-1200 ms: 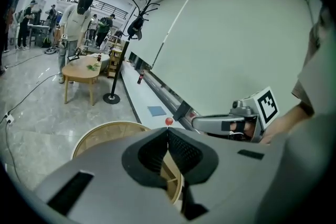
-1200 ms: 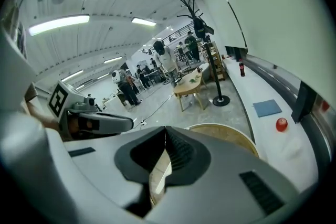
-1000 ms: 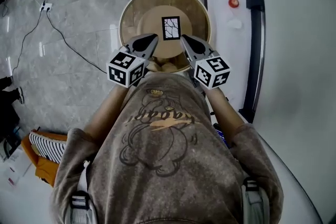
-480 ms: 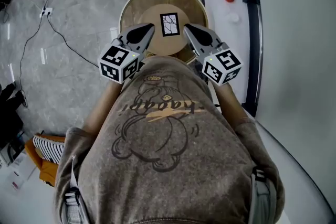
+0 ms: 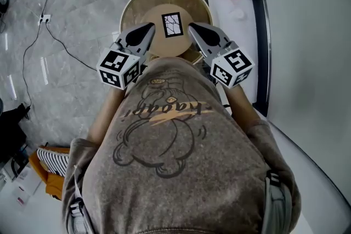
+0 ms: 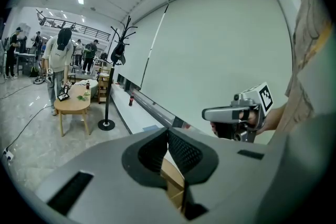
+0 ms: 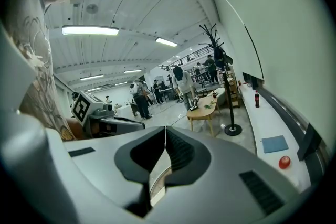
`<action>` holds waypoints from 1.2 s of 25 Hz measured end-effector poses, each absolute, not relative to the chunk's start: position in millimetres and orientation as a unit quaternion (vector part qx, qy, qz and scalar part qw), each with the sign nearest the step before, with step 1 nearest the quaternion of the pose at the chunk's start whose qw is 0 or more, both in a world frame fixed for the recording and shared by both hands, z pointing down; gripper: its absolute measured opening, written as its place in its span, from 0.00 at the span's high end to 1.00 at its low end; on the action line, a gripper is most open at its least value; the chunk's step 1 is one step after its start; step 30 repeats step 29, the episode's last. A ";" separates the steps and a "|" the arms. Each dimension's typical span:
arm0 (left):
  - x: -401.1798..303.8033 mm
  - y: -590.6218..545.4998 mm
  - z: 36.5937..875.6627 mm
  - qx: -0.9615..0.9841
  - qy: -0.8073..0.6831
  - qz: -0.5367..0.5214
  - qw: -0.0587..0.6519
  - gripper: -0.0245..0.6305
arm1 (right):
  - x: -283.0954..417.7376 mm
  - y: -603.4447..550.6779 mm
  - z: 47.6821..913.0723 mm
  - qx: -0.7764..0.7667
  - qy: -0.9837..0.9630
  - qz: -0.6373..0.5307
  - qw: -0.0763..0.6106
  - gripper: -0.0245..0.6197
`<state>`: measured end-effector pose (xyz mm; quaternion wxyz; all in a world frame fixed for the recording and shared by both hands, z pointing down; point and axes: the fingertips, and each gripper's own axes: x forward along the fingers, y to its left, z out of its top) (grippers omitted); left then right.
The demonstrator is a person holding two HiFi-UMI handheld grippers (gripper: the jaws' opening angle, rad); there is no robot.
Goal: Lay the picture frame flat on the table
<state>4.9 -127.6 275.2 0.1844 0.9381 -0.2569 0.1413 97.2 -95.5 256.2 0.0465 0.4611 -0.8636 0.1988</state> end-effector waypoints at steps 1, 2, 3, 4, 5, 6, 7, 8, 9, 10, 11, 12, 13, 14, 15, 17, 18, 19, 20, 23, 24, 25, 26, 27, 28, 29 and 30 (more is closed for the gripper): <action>4.9 -127.5 276.4 0.937 -0.258 0.142 0.185 0.93 | 96.9 -95.6 256.4 0.460 -0.864 0.198 0.047 0.93; 5.0 -127.2 277.9 0.937 -0.260 0.143 0.186 0.93 | 96.7 -95.4 256.9 0.458 -0.865 0.199 0.048 0.93; 5.4 -126.5 279.4 0.936 -0.262 0.144 0.188 0.93 | 96.6 -95.0 257.6 0.456 -0.866 0.199 0.050 0.93; 6.0 -125.7 280.8 0.935 -0.263 0.144 0.190 0.93 | 96.6 -94.4 258.2 0.454 -0.867 0.199 0.052 0.93; 6.4 -125.0 281.8 0.935 -0.263 0.144 0.192 0.93 | 96.4 -94.1 258.6 0.453 -0.867 0.199 0.054 0.93; 6.5 -124.3 282.6 0.934 -0.262 0.144 0.194 0.93 | 95.9 -93.8 259.0 0.452 -0.868 0.199 0.054 0.93; 6.6 -123.7 283.0 0.934 -0.262 0.144 0.196 0.93 | 95.4 -93.5 259.4 0.451 -0.868 0.200 0.054 0.93; 6.5 -123.2 283.3 0.934 -0.261 0.145 0.196 0.93 | 95.1 -93.3 259.6 0.451 -0.868 0.201 0.054 0.93; 6.4 -122.9 283.5 0.934 -0.261 0.145 0.197 0.93 | 94.9 -93.2 259.6 0.450 -0.868 0.201 0.054 0.93; 6.2 -122.7 283.6 0.934 -0.262 0.146 0.197 0.93 | 94.9 -93.3 259.6 0.450 -0.868 0.201 0.054 0.93; 5.9 -122.8 283.7 0.933 -0.262 0.146 0.198 0.93 | 94.9 -93.6 259.5 0.450 -0.869 0.201 0.054 0.93; 5.8 -123.0 283.8 0.933 -0.262 0.146 0.199 0.93 | 95.0 -94.0 259.6 0.450 -0.869 0.201 0.055 0.93; 5.8 -123.3 284.1 0.933 -0.262 0.147 0.200 0.93 | 95.3 -94.6 259.8 0.449 -0.868 0.202 0.055 0.93; 5.9 -123.8 284.4 0.933 -0.261 0.147 0.201 0.93 | 95.5 -95.2 260.1 0.449 -0.868 0.203 0.056 0.93; 6.0 -124.4 284.7 0.933 -0.261 0.147 0.202 0.93 | 95.7 -95.8 260.5 0.449 -0.868 0.203 0.057 0.93; 6.0 -125.7 285.8 0.932 -0.261 0.147 0.204 0.93 | 96.1 -97.1 261.4 0.449 -0.868 0.205 0.057 0.93; 6.3 -126.1 286.5 0.932 -0.261 0.147 0.205 0.93 | 96.5 -97.5 262.0 0.450 -0.867 0.205 0.058 0.93; 6.8 -126.3 287.1 0.932 -0.261 0.146 0.205 0.93 | 97.1 -97.9 262.6 0.450 -0.867 0.205 0.058 0.93; 7.6 -126.5 287.7 0.932 -0.260 0.147 0.206 0.93 | 97.7 -98.4 263.2 0.450 -0.867 0.206 0.058 0.93; 10.0 -128.0 288.9 0.932 -0.260 0.147 0.206 0.93 | 99.3 -100.6 264.1 0.450 -0.867 0.205 0.058 0.93; 10.5 -128.8 288.7 0.932 -0.259 0.147 0.205 0.93 | 99.5 -101.4 264.2 0.450 -0.867 0.204 0.058 0.93; 10.8 -129.6 288.3 0.932 -0.259 0.147 0.204 0.93 | 99.6 -102.4 264.2 0.451 -0.867 0.204 0.058 0.93; 11.0 -130.4 287.8 0.933 -0.259 0.147 0.203 0.93 | 99.5 -103.3 264.2 0.451 -0.867 0.204 0.058 0.93; 11.2 -131.2 287.4 0.933 -0.259 0.147 0.202 0.93 | 99.3 -104.2 264.3 0.452 -0.867 0.204 0.058 0.93; 11.4 -131.9 287.1 0.933 -0.259 0.147 0.202 0.93 | 99.0 -105.0 264.5 0.452 -0.866 0.204 0.057 0.93; 11.5 -132.5 286.8 0.933 -0.259 0.147 0.201 0.93 | 98.7 -105.9 264.7 0.453 -0.866 0.205 0.057 0.93; 11.5 -132.5 286.8 0.933 -0.259 0.147 0.201 0.93 | 98.7 -105.9 264.7 0.453 -0.866 0.205 0.057 0.93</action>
